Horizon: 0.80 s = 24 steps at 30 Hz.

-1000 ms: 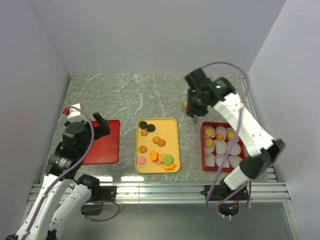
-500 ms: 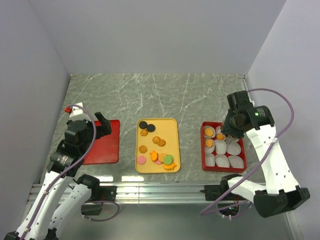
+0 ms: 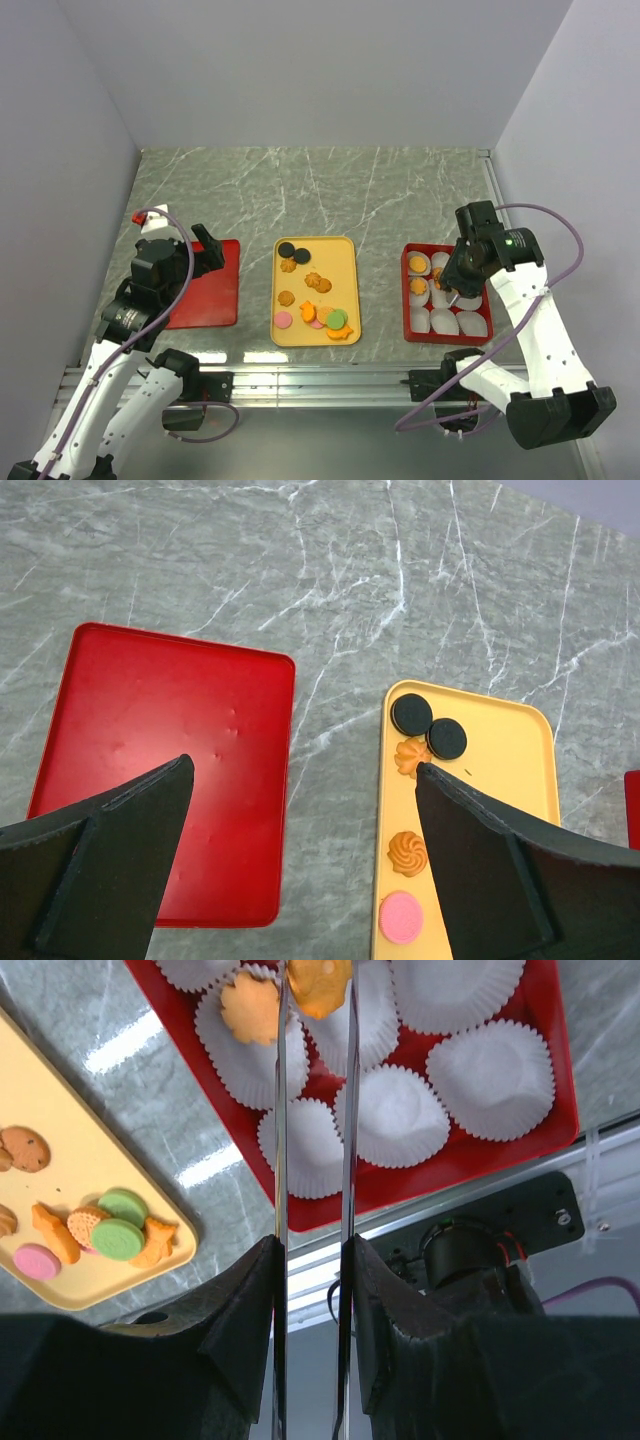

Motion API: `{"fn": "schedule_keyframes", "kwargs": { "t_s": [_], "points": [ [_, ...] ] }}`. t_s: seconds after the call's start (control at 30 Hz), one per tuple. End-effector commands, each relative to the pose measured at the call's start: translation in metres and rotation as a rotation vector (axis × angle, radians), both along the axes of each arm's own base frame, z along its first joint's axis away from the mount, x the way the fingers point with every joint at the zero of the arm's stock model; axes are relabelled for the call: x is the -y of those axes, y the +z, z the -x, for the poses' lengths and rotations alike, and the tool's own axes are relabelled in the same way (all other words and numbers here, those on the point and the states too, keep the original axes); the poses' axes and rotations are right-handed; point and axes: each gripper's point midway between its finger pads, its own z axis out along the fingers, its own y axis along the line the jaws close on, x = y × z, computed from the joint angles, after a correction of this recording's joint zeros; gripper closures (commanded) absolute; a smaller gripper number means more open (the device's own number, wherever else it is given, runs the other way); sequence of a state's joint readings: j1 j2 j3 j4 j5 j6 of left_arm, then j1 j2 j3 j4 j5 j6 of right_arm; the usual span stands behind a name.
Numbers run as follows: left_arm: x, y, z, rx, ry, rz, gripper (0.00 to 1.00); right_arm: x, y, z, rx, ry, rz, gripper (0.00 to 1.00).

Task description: Pack the cookies

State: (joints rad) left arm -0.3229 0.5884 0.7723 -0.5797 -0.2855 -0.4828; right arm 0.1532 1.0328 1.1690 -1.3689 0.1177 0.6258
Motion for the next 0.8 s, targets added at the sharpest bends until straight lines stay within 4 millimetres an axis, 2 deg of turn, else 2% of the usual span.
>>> {"fn": "schedule_keyframes", "kwargs": {
  "t_s": [0.0,0.37,0.6,0.77],
  "points": [
    [0.001,0.009,-0.004,0.045,-0.007,0.005,0.01,0.002,0.002,0.003,0.036,-0.038,-0.010,0.63],
    [0.000,0.011,-0.004,0.051,-0.004,0.006,0.01,0.004,-0.013,0.014,0.011,-0.050,-0.003,0.60],
    [0.000,0.011,-0.004,0.049,-0.002,0.006,0.01,0.007,-0.013,0.009,0.012,-0.045,0.014,0.47],
    [-0.001,0.012,-0.003,0.054,0.003,0.007,0.01,0.008,-0.009,0.008,0.025,-0.045,0.019,0.44]
  ]
}}
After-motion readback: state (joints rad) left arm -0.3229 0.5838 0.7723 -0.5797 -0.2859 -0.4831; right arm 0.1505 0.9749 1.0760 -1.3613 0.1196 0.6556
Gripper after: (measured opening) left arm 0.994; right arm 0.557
